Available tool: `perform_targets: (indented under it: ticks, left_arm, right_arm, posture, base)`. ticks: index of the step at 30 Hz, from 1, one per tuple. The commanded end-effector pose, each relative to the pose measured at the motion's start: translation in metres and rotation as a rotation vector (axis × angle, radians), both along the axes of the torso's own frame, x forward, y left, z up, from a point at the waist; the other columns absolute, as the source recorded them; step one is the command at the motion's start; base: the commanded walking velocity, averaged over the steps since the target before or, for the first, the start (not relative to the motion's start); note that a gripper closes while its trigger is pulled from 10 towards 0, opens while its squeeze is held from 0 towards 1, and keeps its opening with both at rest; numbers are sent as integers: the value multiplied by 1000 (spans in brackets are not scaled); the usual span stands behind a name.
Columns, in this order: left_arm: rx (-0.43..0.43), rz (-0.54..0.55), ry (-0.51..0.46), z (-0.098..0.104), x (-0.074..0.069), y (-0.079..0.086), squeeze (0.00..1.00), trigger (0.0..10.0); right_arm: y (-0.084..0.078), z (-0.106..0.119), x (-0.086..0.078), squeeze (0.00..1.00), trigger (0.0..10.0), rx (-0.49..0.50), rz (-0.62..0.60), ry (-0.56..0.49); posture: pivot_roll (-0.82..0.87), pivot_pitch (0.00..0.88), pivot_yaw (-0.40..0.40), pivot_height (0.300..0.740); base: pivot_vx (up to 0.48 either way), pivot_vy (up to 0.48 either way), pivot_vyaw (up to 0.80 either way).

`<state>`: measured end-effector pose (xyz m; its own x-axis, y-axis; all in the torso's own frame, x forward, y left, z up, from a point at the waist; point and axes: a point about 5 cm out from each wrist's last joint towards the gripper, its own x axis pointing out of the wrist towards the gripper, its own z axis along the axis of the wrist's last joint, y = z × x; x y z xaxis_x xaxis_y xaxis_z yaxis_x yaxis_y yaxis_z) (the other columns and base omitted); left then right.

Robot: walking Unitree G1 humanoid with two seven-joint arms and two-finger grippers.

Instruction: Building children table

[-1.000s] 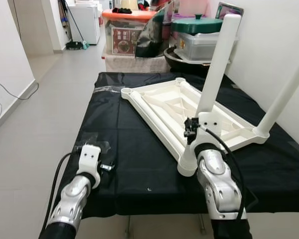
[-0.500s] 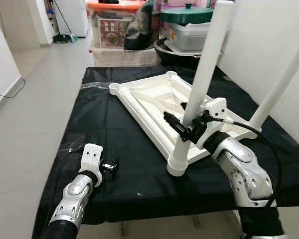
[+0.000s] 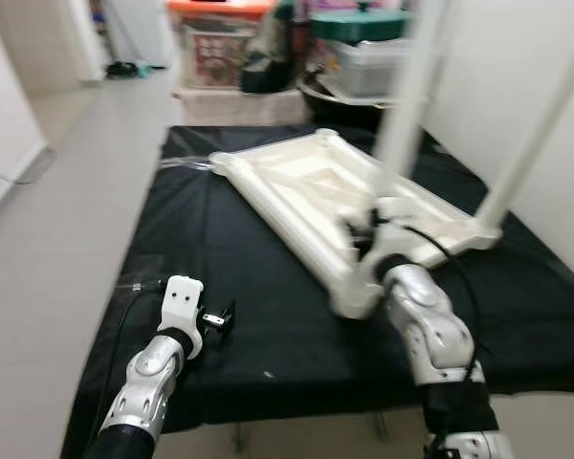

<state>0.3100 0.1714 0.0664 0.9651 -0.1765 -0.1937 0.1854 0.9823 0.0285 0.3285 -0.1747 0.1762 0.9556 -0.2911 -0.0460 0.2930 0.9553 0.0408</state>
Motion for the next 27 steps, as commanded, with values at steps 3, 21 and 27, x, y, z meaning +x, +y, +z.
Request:
perform_targets:
  ticks: [3,21,27]
  left_arm:
    - [5,-7,13,-2,1,-3,0,10000]
    - [-6,-4,0,0,3,-4,0,10000]
    - [-10,-20,2,-1,0,-9,0,10000]
  right_arm:
    - [29,-15,-13,0,10000,41,45,93]
    - [40,61,6,0,10000,-31,803,-213]
    - [82,23,-18,0,10000,-138,1501,-86]
  posture:
    - [117,0,-75,740]
    - [116,0,-96,740]
    - [148,0,-101,740]
  base:
    - [0,0,0]
    - [0,0,0]
    - [0,0,0]
